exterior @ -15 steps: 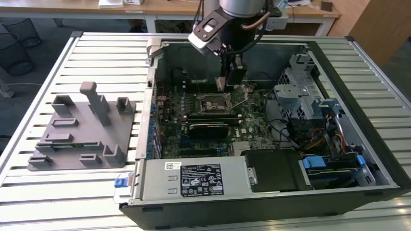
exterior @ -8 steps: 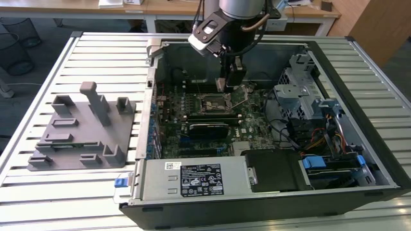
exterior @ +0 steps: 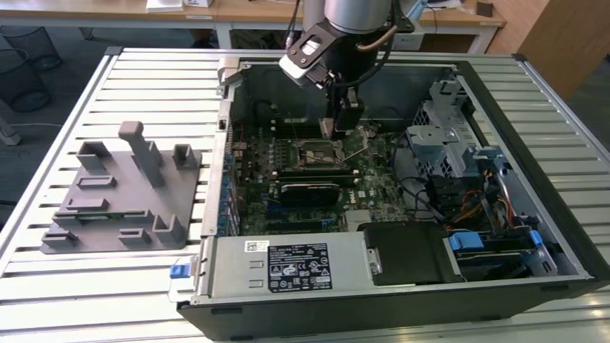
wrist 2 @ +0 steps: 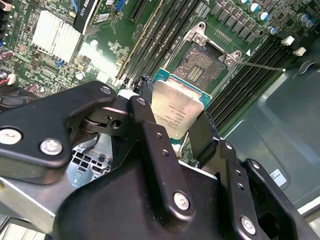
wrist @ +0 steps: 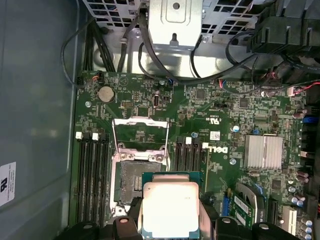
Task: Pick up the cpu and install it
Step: 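Place the cpu into insertion slot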
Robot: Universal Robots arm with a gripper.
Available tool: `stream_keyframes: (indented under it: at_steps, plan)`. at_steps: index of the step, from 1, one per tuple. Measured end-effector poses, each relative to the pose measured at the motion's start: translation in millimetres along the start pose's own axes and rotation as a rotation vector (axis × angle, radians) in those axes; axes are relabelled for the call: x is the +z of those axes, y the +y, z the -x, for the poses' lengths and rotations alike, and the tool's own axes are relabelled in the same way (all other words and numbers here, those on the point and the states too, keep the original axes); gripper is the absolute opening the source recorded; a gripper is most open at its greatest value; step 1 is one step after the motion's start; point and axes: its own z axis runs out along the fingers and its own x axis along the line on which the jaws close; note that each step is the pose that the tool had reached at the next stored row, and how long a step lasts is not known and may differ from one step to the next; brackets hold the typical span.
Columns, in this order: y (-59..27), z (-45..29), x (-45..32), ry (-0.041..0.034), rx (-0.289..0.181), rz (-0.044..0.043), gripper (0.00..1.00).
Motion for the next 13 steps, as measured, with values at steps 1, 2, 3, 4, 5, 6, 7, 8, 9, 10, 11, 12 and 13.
stream_keyframes:
  at_steps: [1, 2, 3, 4, 5, 6, 7, 8, 9, 10, 11, 12, 13]
  plan:
    - [0.1, -1.0, 0.9, 0.0003, 0.0, 0.0001, 0.53]
    - [0.1, -1.9, 1.8, 0.0009, 0.0, 0.0002, 0.53]
    - [0.2, -2.5, 2.6, 0.0018, 0.0, 0.0002, 0.53]
    - [0.2, -3.2, 3.5, 0.0028, 0.0, 0.0002, 0.53]
    - [0.2, -3.8, 4.3, 0.0033, 0.0, 0.0004, 0.53]
    - [0.2, -4.5, 5.0, 0.0033, 0.0, 0.0002, 0.53]
    - [0.2, -5.4, 5.5, 0.0033, 0.0, 0.0002, 0.53]
    - [0.1, -6.5, 6.0, 0.0033, 0.0, 0.0002, 0.53]
    - [0.0, -8.1, 6.6, 0.0034, 0.001, 0.0002, 0.53]
    - [-0.2, -9.6, 7.2, 0.0034, 0.002, 0.0002, 0.53]
    - [-0.5, -10.9, 7.8, 0.0034, 0.003, 0.0002, 0.53]
    - [-0.7, -12.1, 8.3, 0.0034, 0.003, 0.0002, 0.53]
    - [-0.9, -12.9, 8.7, 0.0034, 0.004, 0.0002, 0.53]
